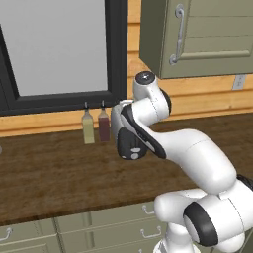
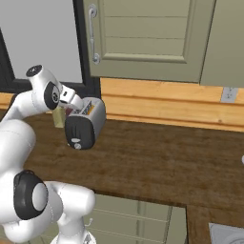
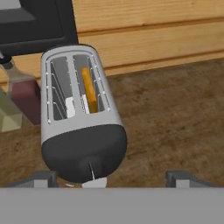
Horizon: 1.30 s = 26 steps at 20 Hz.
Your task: Start the toaster. Once the lever pops up, take the bread to the plate on the dining counter.
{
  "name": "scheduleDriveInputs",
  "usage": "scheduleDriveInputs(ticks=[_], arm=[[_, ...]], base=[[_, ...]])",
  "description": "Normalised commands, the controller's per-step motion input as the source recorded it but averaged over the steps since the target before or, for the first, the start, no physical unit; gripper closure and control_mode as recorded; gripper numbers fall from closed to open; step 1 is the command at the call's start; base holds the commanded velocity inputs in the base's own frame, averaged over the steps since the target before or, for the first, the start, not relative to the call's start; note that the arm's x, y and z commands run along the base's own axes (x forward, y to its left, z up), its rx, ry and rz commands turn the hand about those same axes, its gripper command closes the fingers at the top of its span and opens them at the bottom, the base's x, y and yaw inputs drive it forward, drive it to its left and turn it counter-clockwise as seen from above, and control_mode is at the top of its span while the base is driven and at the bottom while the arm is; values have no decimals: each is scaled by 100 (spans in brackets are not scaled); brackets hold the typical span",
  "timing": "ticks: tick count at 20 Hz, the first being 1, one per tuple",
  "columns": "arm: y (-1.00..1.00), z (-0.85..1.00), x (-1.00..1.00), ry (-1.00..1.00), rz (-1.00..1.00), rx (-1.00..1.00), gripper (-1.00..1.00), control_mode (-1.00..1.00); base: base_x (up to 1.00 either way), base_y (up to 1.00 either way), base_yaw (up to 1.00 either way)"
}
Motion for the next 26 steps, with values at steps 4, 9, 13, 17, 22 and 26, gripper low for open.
scheduleDriveInputs(ticks=[4, 9, 13, 17, 22, 26], arm=[[-19, 0, 1, 0, 0, 0, -100, -100], [-11, 1, 4, -2, 0, 0, -100, -100], [-1, 3, 0, -12, 0, 0, -100, -100], [0, 7, 0, -10, 0, 0, -100, -100], [0, 4, 0, -2, 0, 0, -100, -100], [0, 0, 0, 0, 0, 0, -100, -100]], base=[[0, 0, 0], [0, 0, 0], [0, 0, 0], [0, 0, 0], [0, 0, 0], [0, 0, 0]])
